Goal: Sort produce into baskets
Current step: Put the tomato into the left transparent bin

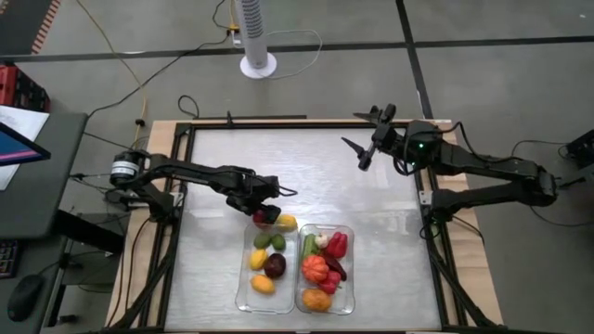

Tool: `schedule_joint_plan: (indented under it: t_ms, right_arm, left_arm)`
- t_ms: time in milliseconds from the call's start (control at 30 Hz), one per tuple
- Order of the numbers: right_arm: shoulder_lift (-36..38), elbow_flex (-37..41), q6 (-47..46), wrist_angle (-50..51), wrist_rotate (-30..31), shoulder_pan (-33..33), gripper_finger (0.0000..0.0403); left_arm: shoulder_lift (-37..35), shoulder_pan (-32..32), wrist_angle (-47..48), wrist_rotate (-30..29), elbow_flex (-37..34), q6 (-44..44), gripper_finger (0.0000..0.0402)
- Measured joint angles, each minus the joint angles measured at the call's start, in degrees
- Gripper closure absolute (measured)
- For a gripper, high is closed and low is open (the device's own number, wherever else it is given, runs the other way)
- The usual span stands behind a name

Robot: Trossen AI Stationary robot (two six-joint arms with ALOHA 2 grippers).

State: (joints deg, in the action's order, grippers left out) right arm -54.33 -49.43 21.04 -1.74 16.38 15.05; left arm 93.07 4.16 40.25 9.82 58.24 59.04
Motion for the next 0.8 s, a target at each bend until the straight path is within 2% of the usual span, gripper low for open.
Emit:
schedule_joint_plan:
  t_ms: [367,800]
  right_arm:
    - [0.0,0.0,0.0,0.0,-1.5,0.0,0.0033]
    - [0.0,0.0,0.0,0.0,-1.6,0.0,0.0033]
  left_arm:
    - [0.8,0.6,-0.8,0.3,0.0,-1.4,0.0073]
    - [0.8,0.7,-0.9,2.7,0.0,-4.9,0.0167]
